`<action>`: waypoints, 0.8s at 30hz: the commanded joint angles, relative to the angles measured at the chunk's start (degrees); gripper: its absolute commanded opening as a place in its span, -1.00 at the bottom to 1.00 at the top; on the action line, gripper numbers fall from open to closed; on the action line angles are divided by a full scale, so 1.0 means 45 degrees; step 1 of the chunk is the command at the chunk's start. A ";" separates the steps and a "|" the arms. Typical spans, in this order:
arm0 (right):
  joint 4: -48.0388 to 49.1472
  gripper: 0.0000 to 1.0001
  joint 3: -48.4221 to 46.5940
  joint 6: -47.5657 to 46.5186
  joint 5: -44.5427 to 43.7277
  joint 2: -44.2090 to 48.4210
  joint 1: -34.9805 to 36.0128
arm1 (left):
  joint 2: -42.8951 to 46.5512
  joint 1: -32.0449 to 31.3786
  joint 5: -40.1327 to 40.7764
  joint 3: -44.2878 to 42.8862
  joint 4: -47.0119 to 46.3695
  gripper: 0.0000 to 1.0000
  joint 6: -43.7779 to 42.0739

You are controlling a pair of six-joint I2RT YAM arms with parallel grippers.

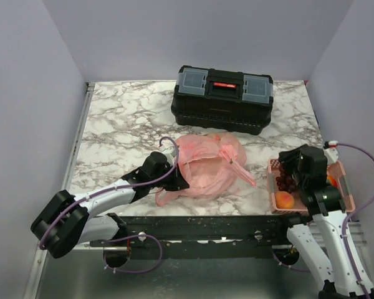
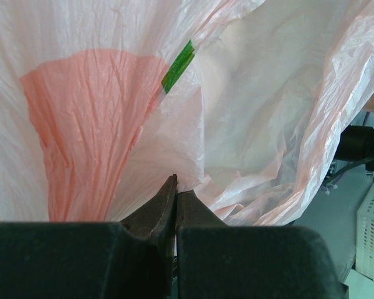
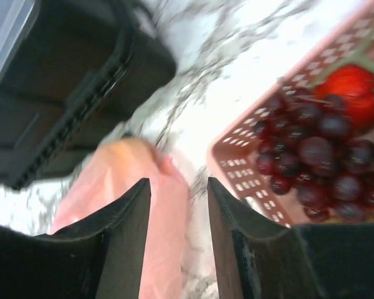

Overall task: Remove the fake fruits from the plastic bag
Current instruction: Place the fake fruit in the bin, then adjust the plastic bag at the center of the board.

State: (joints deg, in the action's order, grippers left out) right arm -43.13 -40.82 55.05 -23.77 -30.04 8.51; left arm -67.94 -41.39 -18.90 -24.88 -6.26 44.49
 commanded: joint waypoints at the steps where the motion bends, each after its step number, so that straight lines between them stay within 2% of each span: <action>1: 0.3172 -0.06 -0.0127 -0.3545 0.5280 -0.1213 -0.0026 | 0.0121 -0.0023 -0.0304 -0.0317 -0.0111 -1.00 -0.0092; 3: 0.4277 -0.03 -0.0280 -0.4162 0.7705 -0.1748 -0.0025 | 0.0237 -0.0032 -0.0245 -0.0351 0.0051 -1.00 -0.0140; 6: 0.6076 0.06 -0.0213 -0.4307 1.0301 -0.2133 -0.0008 | 0.0398 -0.0024 -0.0177 -0.0350 0.0179 -1.00 -0.0161; 9: 0.8637 0.14 0.0130 -0.3377 1.2264 -0.2544 0.0025 | 0.0540 -0.0033 -0.0162 -0.0362 0.0146 -1.00 -0.0049; 11: 0.9746 0.16 0.0080 -0.2864 1.2800 -0.3106 0.0495 | 0.0586 -0.0030 -0.0168 -0.0373 0.0117 -1.00 0.0048; 13: 1.0038 0.17 -0.0268 -0.3043 1.1915 -0.3765 0.1896 | 0.0567 -0.0044 -0.0180 -0.0465 0.0135 -1.00 0.0064; 16: 0.9717 0.17 -0.1161 -0.3949 0.9563 -0.5173 0.5505 | 0.0487 -0.0039 -0.0225 -0.0648 0.0211 -1.00 0.0059; 18: 0.9625 0.17 -0.1460 -0.4484 0.7870 -0.5837 0.7177 | 0.0458 -0.0047 -0.0235 -0.0850 0.0371 -1.00 0.0020; 20: 0.9916 0.17 -0.1307 -0.4504 0.7148 -0.6321 0.7807 | 0.0577 -0.0039 -0.0216 -0.0924 0.0503 -1.00 0.0044; 24: 1.1892 0.10 0.0097 -0.5189 0.6908 -0.7128 0.8826 | 0.0984 -0.0046 -0.0226 -0.0830 0.0443 -1.00 0.0277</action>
State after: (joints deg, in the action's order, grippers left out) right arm 1.43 -44.84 36.49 14.20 -59.66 44.36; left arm -65.91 -41.39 -18.96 -27.66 -4.56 44.71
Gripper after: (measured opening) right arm 0.558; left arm 0.003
